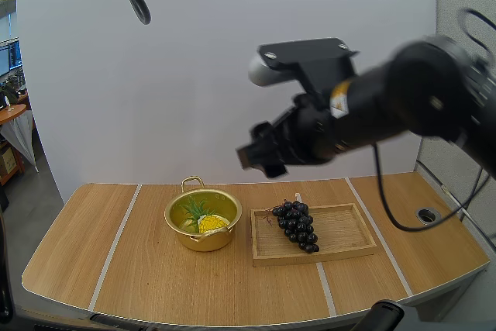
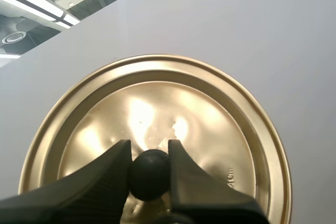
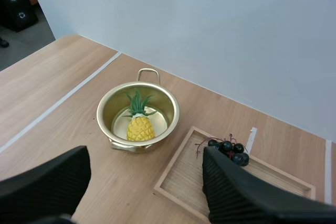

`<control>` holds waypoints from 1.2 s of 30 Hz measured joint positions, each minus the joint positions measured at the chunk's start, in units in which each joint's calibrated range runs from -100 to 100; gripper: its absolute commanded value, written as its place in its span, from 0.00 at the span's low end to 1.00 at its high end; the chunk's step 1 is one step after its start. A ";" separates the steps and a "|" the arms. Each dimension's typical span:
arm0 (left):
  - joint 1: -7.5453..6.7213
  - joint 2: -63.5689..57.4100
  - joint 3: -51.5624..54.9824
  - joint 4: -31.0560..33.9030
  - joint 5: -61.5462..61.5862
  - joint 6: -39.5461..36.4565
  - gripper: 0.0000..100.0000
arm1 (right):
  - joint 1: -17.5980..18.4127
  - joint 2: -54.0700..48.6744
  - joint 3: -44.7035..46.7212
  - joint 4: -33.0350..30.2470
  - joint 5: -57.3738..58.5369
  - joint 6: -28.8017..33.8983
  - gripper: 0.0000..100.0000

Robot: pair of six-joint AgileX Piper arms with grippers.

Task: Open the pot, put the pineapple inside, and close it

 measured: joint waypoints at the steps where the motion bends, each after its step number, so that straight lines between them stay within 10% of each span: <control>1: 0.00 0.00 0.00 0.00 0.00 0.00 0.00 | 0.00 -2.03 0.64 -0.24 1.09 0.00 1.00; 18: 0.00 0.00 0.00 0.00 0.00 0.00 0.00 | 0.00 -20.60 10.61 -4.70 15.88 0.00 1.00; 24: 0.00 0.00 0.00 0.00 0.00 0.00 0.00 | 0.00 -20.60 10.72 -4.84 15.92 0.00 0.03; 36: 0.00 0.00 0.00 0.00 0.00 0.00 0.00 | 0.00 -20.60 10.72 -4.96 15.92 0.00 0.00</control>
